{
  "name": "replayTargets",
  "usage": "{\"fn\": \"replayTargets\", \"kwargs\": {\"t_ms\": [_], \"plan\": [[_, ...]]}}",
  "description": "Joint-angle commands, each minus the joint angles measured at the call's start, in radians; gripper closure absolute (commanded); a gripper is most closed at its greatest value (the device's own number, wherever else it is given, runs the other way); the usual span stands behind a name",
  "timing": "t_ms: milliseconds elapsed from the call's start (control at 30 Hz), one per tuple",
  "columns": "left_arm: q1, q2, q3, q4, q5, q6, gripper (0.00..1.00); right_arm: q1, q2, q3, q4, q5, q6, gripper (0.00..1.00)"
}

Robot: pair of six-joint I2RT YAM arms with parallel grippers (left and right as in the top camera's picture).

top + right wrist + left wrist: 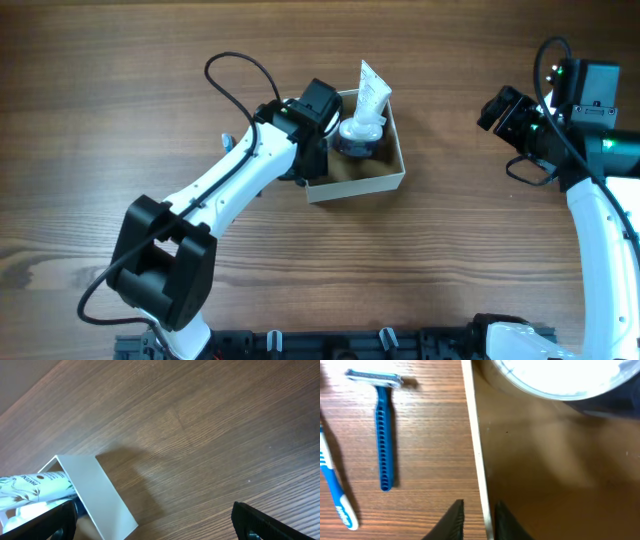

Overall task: Pack container
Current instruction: 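Carry the tub with the left gripper into the box and release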

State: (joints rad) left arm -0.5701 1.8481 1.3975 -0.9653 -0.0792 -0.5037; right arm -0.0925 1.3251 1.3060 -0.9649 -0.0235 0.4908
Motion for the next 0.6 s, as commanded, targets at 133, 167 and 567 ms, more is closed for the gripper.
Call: {"fn": "replayTargets", "kwargs": {"t_ms": [133, 167, 567], "plan": [[0.1, 0.006, -0.008, -0.014, -0.053, 0.117, 0.91, -0.002, 0.01, 0.018, 0.0, -0.012, 0.008, 0.0], [0.112, 0.005, -0.008, -0.014, -0.053, 0.125, 0.91, -0.002, 0.01, 0.018, 0.0, -0.012, 0.008, 0.0], [0.151, -0.009, -0.008, -0.003, 0.027, 0.166, 0.38, -0.002, 0.01, 0.018, 0.0, -0.012, 0.008, 0.0]]}}
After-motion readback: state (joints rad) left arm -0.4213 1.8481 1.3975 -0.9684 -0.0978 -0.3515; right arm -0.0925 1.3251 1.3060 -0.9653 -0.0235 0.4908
